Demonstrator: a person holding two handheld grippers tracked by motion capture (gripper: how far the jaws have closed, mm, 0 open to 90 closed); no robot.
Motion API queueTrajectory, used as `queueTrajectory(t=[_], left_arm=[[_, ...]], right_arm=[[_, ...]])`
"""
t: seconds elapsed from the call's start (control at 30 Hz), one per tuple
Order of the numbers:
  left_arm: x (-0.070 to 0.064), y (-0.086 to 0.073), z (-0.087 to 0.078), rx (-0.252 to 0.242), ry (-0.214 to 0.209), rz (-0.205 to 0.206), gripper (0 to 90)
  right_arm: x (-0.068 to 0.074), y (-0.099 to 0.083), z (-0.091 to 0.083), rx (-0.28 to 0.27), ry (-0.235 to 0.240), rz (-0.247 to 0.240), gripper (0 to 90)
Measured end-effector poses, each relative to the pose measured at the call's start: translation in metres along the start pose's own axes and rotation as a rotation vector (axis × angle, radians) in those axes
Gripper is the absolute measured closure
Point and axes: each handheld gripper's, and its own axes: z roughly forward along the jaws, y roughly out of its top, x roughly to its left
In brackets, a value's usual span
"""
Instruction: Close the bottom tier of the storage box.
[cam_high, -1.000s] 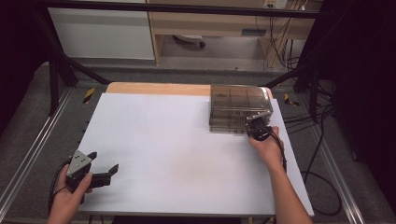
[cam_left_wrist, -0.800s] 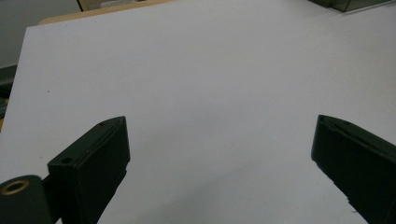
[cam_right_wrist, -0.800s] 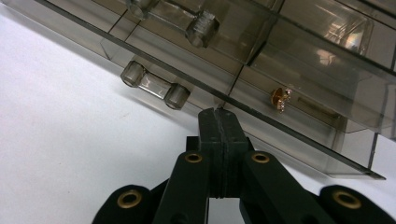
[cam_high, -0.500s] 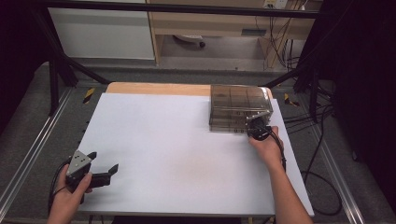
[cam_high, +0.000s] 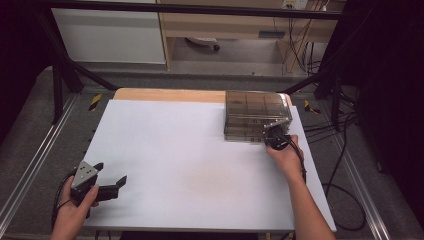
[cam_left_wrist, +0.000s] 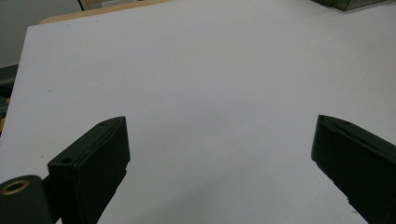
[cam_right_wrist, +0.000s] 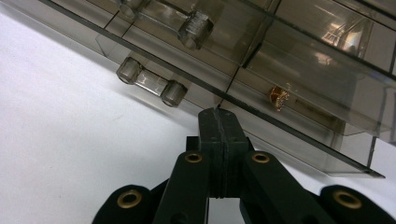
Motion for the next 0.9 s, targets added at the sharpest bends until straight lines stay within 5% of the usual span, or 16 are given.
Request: queueTrajectory(t=[0.9], left_arm=[[-0.001, 0.001, 0.002, 0.001, -0.003, 0.009, 4.4]], right_arm=[[-0.002, 0.014, -0.006, 0.008, -0.016, -0.05, 90.0]])
